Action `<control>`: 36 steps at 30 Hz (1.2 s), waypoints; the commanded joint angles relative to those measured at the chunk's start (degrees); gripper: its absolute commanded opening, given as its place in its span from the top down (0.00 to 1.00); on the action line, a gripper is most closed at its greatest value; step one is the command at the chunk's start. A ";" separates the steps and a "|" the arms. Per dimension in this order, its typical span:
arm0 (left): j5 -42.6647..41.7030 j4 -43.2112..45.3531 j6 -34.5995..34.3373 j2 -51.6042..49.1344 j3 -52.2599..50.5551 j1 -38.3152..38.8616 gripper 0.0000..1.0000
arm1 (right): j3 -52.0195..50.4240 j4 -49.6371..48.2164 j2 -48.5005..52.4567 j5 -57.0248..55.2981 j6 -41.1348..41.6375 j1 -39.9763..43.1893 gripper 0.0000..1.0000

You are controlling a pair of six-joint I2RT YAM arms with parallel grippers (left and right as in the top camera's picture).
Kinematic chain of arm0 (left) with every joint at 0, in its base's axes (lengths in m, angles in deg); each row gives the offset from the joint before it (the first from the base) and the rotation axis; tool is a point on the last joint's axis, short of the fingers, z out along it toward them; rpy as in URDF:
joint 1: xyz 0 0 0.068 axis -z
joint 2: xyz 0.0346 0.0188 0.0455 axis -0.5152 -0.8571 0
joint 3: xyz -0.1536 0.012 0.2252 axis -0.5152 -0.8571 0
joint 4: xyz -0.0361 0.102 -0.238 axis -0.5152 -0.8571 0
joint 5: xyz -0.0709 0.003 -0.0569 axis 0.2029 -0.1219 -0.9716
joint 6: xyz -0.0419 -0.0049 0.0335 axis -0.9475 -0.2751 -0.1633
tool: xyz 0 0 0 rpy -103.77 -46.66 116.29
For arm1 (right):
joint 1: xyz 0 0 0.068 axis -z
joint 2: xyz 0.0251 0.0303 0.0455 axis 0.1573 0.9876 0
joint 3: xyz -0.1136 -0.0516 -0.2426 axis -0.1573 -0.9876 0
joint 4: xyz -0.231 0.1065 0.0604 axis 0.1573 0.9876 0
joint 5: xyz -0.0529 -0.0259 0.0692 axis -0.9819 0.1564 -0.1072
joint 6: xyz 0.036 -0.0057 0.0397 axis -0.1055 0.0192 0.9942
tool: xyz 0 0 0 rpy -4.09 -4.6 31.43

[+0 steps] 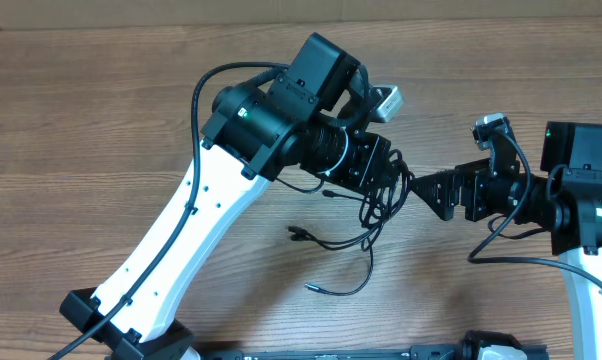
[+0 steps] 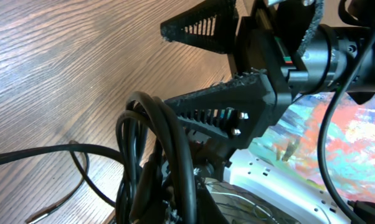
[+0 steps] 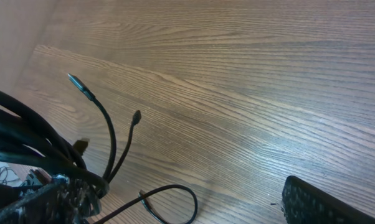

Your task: Untangle cables

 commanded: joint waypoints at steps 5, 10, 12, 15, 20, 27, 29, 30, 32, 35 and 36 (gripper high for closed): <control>-7.02 1.90 1.60 1.07 0.85 -0.28 0.96 | 0.07 -0.70 -0.07 -0.02 0.24 0.13 0.00; -7.10 2.62 1.57 1.07 0.85 -0.24 0.96 | 0.07 -1.49 -0.07 0.42 0.57 0.13 0.00; -7.08 2.62 1.57 1.07 0.85 -0.24 0.96 | 0.07 -3.17 -0.07 1.49 1.99 0.13 0.00; -7.06 2.82 1.55 1.07 0.85 -0.24 0.96 | 0.07 -3.78 -0.07 4.07 2.01 0.13 0.00; -8.41 4.31 1.53 1.07 0.85 -0.24 0.96 | 0.07 -5.25 0.00 4.07 3.87 0.13 0.00; -8.61 4.76 1.51 1.07 0.85 -0.24 0.96 | 0.07 -8.15 2.27 4.02 7.54 0.13 0.00; -8.90 4.74 1.51 1.07 0.85 -0.24 0.96 | 0.07 -9.03 3.28 4.02 7.56 0.13 0.00; -9.18 4.74 1.53 1.07 0.85 -0.24 0.96 | 0.07 -9.42 3.76 4.02 7.74 0.13 0.00; -9.22 4.74 1.55 1.07 0.85 -0.24 0.96 | 0.07 -10.23 4.39 4.02 7.76 0.13 0.00; -9.25 4.74 1.53 1.07 0.85 -0.24 0.96 | 0.07 -10.93 4.46 4.02 7.78 0.13 0.00; -9.25 4.74 1.53 1.07 0.85 -0.24 0.96 | 0.07 -11.08 4.46 4.02 7.78 0.13 0.00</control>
